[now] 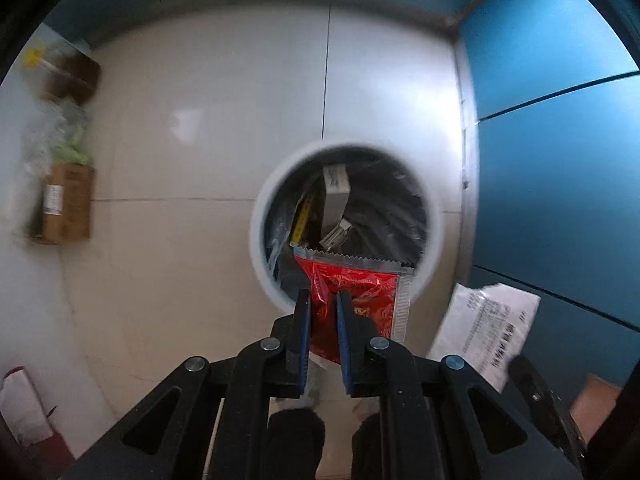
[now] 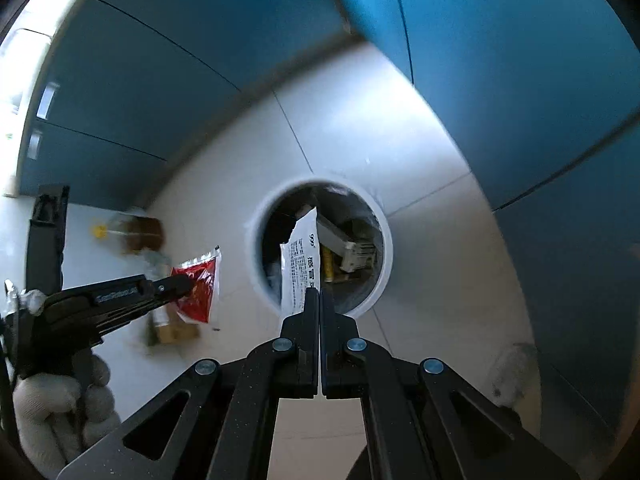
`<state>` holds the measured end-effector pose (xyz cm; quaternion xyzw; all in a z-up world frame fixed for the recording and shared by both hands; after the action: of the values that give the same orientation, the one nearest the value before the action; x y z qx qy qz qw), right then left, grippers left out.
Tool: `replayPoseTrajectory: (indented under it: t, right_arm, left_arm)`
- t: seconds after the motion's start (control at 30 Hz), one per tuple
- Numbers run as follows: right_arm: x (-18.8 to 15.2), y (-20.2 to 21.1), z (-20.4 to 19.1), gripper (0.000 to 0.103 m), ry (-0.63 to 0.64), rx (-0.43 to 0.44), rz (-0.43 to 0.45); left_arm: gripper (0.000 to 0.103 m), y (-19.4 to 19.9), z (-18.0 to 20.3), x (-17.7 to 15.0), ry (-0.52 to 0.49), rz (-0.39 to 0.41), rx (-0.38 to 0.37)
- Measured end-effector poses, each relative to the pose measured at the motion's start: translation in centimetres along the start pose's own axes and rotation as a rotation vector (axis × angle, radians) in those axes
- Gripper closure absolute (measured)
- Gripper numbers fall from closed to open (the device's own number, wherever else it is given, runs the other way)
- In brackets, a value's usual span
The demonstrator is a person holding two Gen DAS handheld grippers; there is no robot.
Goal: Collect trash
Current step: 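Carry red bag and white paper to the bin and open both tools, then raise both empty tools away from the bin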
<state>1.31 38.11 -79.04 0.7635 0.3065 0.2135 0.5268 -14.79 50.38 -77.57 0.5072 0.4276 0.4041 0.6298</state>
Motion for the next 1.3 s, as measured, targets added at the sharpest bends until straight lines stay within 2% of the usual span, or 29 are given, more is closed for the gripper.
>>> replayPoseTrajectory:
  t: [0.1, 0.2, 0.27, 0.3, 0.33, 0.4, 0.43, 0.47, 0.5, 0.67, 0.8, 1.03, 1.3]
  right_arm:
    - [0.2, -7.2, 1.6, 0.103, 0.002, -0.025, -0.046]
    - [0.3, -12.9, 2.6, 0.103, 0.024, -0.050, -0.113]
    - [0.5, -15.2, 3.0, 0.103, 0.052, -0.067, -0.165]
    - [0.7, -16.0, 2.8, 0.100, 0.064, -0.081, -0.184]
    - [0.5, -16.2, 2.9, 0.095, 0.069, -0.088, -0.186]
    - [0.7, -16.0, 2.8, 0.056, 0.080, -0.101, -0.184]
    - [0.8, -15.5, 2.8, 0.045, 0.077, -0.097, -0.180]
    - [0.9, -14.8, 2.7, 0.028, 0.073, -0.093, -0.172]
    - [0.9, -14.2, 2.7, 0.017, 0.078, -0.100, -0.167]
    - [0.8, -7.9, 1.8, 0.000, 0.171, -0.254, -0.077]
    - [0.6, -1.9, 0.6, 0.000, 0.221, -0.322, -0.015]
    - [-0.4, 11.9, -3.7, 0.000, 0.295, -0.295, 0.099]
    - [-2.5, 27.3, -7.8, 0.000, 0.353, -0.255, 0.197]
  left_arm:
    - [0.092, -6.0, -0.3, 0.7, -0.013, -0.051, -0.008]
    - [0.090, -9.7, -0.6, 1.0, -0.018, -0.081, -0.029]
    - [0.081, -11.1, -1.2, 1.2, -0.016, -0.098, -0.009]
    - [0.065, -11.1, -1.1, 1.4, -0.021, -0.094, -0.006]
    - [0.040, -11.1, -1.3, 1.4, -0.025, -0.084, 0.005]
    - [0.006, -10.1, -1.5, 1.5, -0.034, -0.055, 0.026]
    - [0.005, -9.4, -1.5, 1.5, -0.040, -0.035, 0.038]
    - [0.005, -8.6, -1.4, 1.5, -0.048, -0.021, 0.049]
    - [0.005, -7.4, -1.6, 1.2, -0.056, -0.002, 0.074]
    - [0.004, -0.7, -1.9, -0.6, -0.097, 0.136, 0.193]
    - [0.004, 5.5, -1.2, -3.3, -0.096, 0.197, 0.224]
    - [0.004, 18.1, 1.1, -8.5, -0.092, 0.295, 0.210]
    - [0.004, 29.3, 3.7, -13.8, -0.111, 0.372, 0.184]
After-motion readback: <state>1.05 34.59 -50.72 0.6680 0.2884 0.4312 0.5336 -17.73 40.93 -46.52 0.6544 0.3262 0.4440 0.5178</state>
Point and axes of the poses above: each gripper's, at about its wrist camera, not at the fingertips, and y roughly against the way its jaws point, z to its right, x to its top, the point moved 5 cm from there along -y, roughly the way its jaws point, and after that the axes turned 3 degrees about -y, right-handed, at the moved point
